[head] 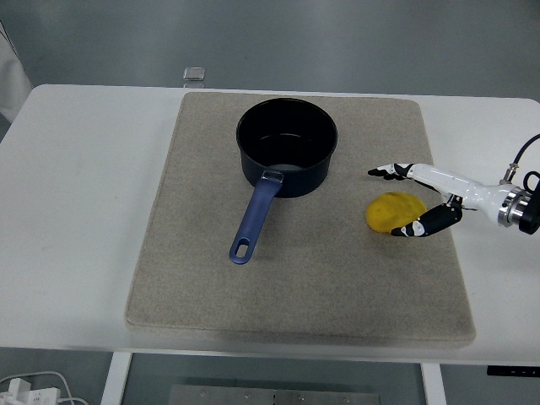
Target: Put the potato in the blue pot
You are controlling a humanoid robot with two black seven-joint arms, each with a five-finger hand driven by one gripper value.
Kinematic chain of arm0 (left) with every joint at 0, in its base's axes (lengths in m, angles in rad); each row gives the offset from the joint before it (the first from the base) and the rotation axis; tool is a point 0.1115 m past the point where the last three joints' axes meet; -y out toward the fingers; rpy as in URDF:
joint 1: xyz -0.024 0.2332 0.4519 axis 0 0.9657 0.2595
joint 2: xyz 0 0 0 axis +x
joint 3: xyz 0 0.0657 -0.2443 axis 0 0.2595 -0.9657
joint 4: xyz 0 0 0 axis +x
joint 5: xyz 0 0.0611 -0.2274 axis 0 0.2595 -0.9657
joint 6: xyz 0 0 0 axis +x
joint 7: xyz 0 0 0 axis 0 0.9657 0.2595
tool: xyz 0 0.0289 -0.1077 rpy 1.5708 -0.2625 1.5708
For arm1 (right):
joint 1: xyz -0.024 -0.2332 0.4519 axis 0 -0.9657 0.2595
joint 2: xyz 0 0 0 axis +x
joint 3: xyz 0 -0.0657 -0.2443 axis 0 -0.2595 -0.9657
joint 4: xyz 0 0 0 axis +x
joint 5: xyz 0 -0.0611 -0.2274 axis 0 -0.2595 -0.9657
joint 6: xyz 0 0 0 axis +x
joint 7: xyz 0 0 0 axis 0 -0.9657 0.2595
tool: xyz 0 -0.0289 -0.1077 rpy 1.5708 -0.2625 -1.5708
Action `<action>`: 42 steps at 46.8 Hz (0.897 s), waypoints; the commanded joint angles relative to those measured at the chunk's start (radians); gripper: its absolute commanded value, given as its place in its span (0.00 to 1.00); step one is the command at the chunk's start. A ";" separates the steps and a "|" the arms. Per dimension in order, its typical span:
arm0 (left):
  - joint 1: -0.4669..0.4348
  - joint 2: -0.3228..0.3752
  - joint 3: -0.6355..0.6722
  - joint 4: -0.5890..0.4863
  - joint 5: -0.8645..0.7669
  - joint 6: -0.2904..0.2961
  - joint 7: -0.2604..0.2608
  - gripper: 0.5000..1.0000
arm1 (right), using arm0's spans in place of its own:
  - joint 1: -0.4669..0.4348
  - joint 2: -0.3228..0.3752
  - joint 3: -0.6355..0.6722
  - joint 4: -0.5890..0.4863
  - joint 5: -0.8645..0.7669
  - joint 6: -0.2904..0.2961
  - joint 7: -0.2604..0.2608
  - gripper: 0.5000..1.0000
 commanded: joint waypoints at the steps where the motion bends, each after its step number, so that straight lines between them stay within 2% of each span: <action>1: 0.000 0.000 0.001 0.000 0.000 0.000 0.000 1.00 | -0.002 0.000 -0.005 -0.010 -0.002 0.000 0.000 0.70; 13: 0.000 0.000 0.001 0.000 0.000 0.001 0.000 1.00 | -0.005 0.040 -0.028 -0.059 -0.020 -0.001 0.000 0.66; 18: 0.000 0.000 -0.001 0.000 0.000 0.000 0.000 1.00 | -0.005 0.042 -0.032 -0.065 -0.025 -0.001 0.000 0.59; 20: 0.000 0.000 -0.001 0.000 0.000 0.000 0.000 1.00 | -0.005 0.042 -0.032 -0.071 -0.033 -0.003 -0.001 0.48; 26: 0.000 0.000 -0.001 0.000 0.000 0.000 0.000 1.00 | 0.000 0.042 -0.034 -0.080 -0.051 -0.003 -0.001 0.01; 42: 0.000 0.000 -0.001 0.000 0.000 0.000 0.000 1.00 | 0.008 0.057 -0.032 -0.086 -0.034 -0.001 -0.004 0.00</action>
